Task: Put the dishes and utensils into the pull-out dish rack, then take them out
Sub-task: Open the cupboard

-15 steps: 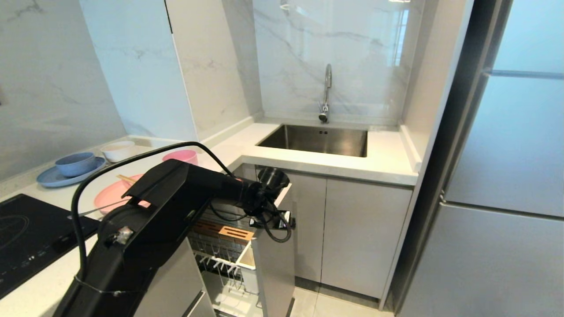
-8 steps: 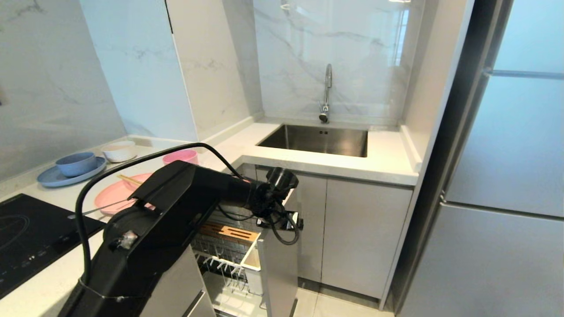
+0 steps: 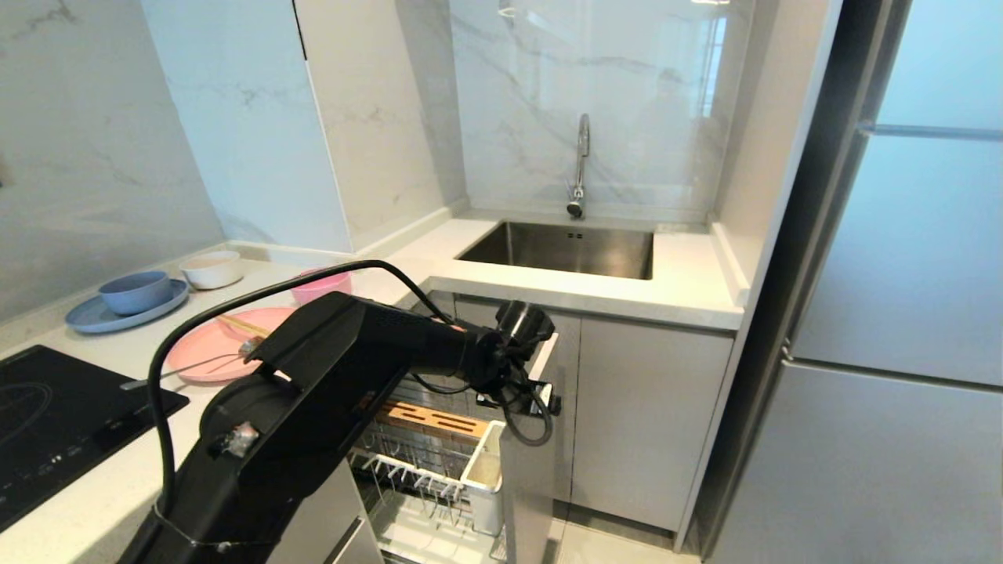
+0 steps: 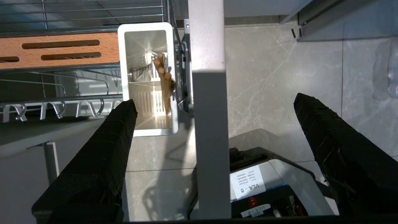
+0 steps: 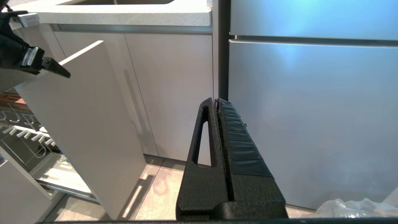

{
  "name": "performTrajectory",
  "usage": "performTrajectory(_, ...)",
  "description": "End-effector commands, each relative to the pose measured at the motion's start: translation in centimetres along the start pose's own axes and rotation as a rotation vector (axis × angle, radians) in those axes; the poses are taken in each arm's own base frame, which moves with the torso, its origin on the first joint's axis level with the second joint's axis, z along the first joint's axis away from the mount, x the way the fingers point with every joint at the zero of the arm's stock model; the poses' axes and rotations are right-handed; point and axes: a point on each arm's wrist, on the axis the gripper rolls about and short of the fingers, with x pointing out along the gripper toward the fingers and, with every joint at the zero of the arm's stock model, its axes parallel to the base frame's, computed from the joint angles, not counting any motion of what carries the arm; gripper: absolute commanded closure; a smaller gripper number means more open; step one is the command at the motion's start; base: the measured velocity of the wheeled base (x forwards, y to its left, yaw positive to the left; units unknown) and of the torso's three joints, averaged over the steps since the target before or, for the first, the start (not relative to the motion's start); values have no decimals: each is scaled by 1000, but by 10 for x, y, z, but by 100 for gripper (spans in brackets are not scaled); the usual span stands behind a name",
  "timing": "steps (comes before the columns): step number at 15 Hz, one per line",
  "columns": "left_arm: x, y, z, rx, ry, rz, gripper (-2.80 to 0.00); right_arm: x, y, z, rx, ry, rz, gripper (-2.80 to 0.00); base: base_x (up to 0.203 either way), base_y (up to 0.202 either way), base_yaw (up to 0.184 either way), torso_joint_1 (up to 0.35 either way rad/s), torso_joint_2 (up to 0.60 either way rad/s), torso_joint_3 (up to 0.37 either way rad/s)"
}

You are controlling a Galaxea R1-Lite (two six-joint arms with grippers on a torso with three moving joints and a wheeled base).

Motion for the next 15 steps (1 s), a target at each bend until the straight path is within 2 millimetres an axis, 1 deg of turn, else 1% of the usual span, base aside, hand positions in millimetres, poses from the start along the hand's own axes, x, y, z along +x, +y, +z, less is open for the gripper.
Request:
performTrajectory(1,1,-4,-2,8,5,-3,-280,0,0,0,0,-1,0,0,0,0,0,0,0,0)
performTrajectory(7,3,-22,-7,41,8,-37,-280,0,0,0,0,1,0,0,0,0,0,0,0,0)
performTrajectory(10,1,-33,-8,57,10,-80,-280,0,0,0,0,1,0,0,0,0,0,0,0,0)
performTrajectory(15,-4,-47,-8,76,-3,-104,-280,0,0,0,0,-1,0,0,0,0,0,0,0,0)
